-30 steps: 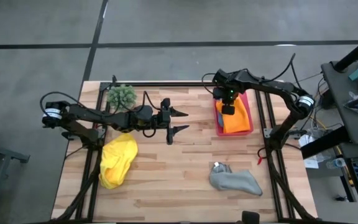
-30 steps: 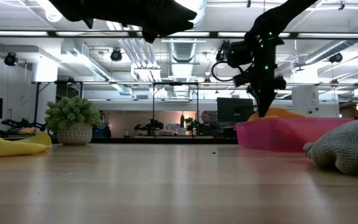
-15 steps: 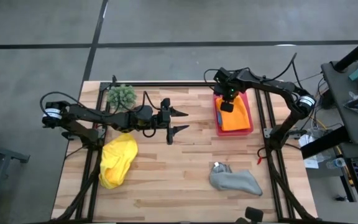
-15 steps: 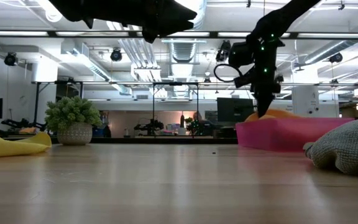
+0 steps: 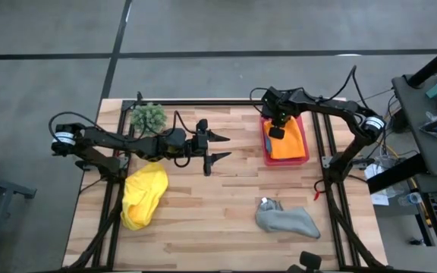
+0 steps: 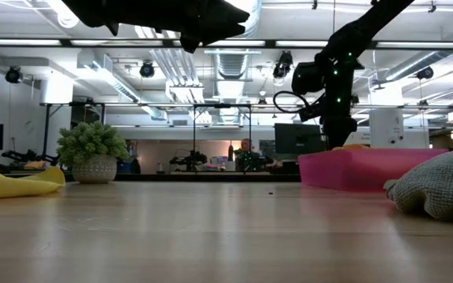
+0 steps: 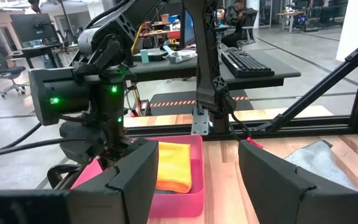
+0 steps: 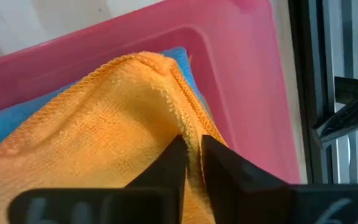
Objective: Fold microfiber towels
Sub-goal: Put the orange microfiber cloth into the pink bin
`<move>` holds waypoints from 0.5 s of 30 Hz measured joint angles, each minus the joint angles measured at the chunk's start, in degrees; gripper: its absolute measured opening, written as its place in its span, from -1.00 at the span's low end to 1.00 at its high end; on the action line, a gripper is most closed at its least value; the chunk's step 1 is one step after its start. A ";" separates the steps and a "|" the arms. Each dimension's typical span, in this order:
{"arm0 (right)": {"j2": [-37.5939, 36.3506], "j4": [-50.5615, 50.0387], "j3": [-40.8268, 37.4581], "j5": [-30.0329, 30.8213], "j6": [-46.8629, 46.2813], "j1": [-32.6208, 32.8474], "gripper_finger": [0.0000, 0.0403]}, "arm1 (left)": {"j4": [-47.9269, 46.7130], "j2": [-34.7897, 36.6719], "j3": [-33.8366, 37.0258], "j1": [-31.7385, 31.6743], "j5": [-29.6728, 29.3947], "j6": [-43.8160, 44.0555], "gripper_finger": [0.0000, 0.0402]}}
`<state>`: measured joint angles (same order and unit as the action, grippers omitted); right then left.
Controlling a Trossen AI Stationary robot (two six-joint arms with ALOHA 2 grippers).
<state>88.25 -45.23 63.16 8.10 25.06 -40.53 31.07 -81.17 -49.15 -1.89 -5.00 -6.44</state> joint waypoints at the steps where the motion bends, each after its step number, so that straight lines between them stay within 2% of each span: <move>1: 0.00 0.06 0.00 0.04 0.00 -0.18 -0.71 | 0.00 0.00 0.00 -0.01 0.00 0.00 0.03; 8: -1.59 -1.46 3.56 0.06 -0.44 -1.14 -0.42 | -0.11 -0.02 0.00 0.00 -0.01 0.04 0.03; 15: -3.23 -3.77 6.83 -2.47 -1.27 -1.12 -0.29 | -0.17 -0.02 0.00 0.00 0.01 0.07 0.03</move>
<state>85.02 -49.00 69.99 5.62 23.79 -41.65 30.89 -81.19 -49.15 -1.89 -4.99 -6.37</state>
